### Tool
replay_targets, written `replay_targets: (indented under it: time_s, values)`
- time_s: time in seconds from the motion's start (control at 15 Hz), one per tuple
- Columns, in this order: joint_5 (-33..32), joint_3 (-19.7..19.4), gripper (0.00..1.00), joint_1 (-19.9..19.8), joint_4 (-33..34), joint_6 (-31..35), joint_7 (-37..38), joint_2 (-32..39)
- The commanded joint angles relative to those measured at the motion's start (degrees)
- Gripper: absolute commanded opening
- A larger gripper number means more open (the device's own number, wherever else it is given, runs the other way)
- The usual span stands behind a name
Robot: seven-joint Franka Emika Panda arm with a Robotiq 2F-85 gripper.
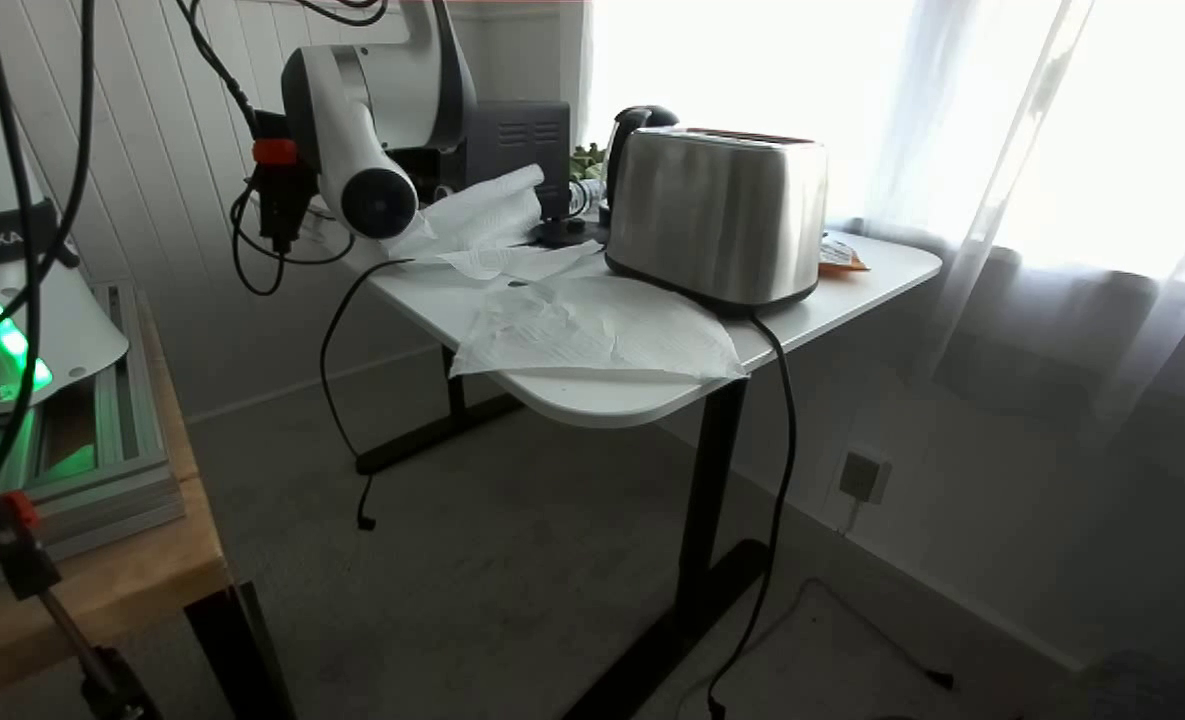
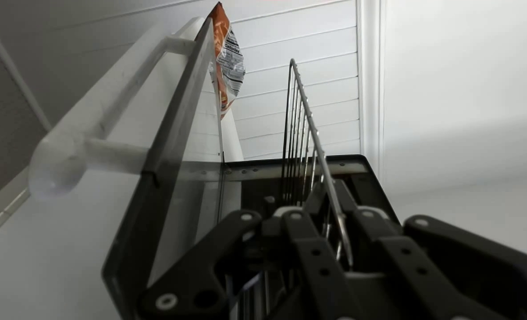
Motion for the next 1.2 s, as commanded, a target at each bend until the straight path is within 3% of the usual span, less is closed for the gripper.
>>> replay_targets:
  time_s: [0.0, 0.6, 1.13]
  values:
    - [0.1, -0.3, 0.02, 0.2, 0.6, -1.5, -0.4, 0.7]
    - [2.0, 0.6, 0.02, 0.8, 4.5, -3.8, -2.0, 7.0]
    - [4.1, 0.7, 0.02, 0.5, 5.2, -5.2, -2.3, 7.4]
